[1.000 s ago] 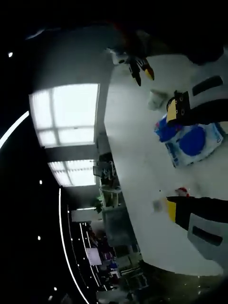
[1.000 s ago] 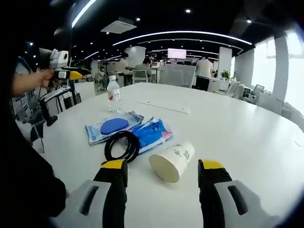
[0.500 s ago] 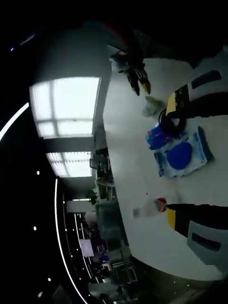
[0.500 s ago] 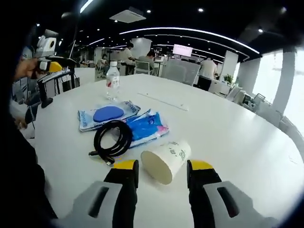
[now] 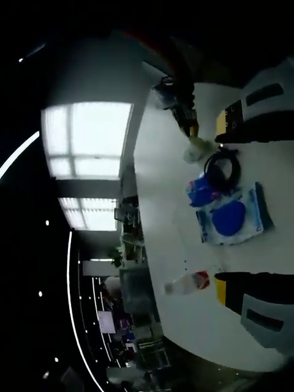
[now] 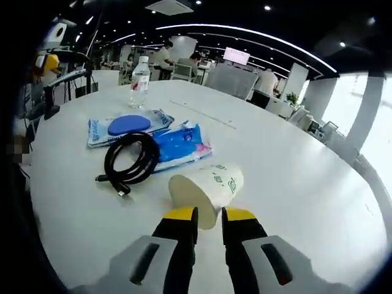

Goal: Arrange the tabletop items into an orderly group along one side of the table until the central work area is clear of visible clutter.

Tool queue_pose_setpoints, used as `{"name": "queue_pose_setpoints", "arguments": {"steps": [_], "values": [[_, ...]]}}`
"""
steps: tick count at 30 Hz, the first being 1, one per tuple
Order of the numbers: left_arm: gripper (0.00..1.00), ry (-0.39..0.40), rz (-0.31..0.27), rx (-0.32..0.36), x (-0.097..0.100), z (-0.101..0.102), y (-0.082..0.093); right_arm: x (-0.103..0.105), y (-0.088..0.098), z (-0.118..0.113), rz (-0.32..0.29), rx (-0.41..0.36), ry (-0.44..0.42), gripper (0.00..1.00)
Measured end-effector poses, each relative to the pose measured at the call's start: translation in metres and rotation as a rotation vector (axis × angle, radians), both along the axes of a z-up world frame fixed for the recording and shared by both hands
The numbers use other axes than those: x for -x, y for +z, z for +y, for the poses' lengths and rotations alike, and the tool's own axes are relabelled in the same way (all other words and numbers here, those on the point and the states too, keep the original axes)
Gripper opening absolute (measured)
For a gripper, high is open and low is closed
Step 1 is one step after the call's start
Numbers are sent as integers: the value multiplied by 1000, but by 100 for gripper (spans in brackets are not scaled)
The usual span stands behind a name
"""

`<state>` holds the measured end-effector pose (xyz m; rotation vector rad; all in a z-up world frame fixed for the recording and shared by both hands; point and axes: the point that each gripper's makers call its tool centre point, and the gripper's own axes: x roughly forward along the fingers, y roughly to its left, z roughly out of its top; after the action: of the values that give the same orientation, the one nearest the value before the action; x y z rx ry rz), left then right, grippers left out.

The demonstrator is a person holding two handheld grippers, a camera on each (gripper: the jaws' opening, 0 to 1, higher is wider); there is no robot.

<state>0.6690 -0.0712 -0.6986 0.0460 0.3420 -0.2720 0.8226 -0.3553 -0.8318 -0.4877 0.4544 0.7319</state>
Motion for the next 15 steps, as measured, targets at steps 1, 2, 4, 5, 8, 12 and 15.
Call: {"name": "queue_pose_setpoints", "arguments": {"steps": [1,2,4,5,8,12,15], "values": [[87,-4,0,-2,0,-2,1,-2,1,-2,-8,8,-13,2],[88,-5,4,1,0,-3,1,-5,1,-5,-16,11,-31,0],[89,-9,10,-2,1,-5,1,-6,2,-7,-14,9,-49,0],[89,-12,8,-8,1,-6,2,-6,3,-6,-16,11,-49,0],[91,-18,17,-11,1,-8,2,-6,5,-9,-30,19,-59,0],[92,-12,32,6,0,-10,2,-6,10,-13,-21,-9,-82,0],[94,-10,38,16,-3,-11,2,-5,15,-15,-15,-32,-99,0]]}}
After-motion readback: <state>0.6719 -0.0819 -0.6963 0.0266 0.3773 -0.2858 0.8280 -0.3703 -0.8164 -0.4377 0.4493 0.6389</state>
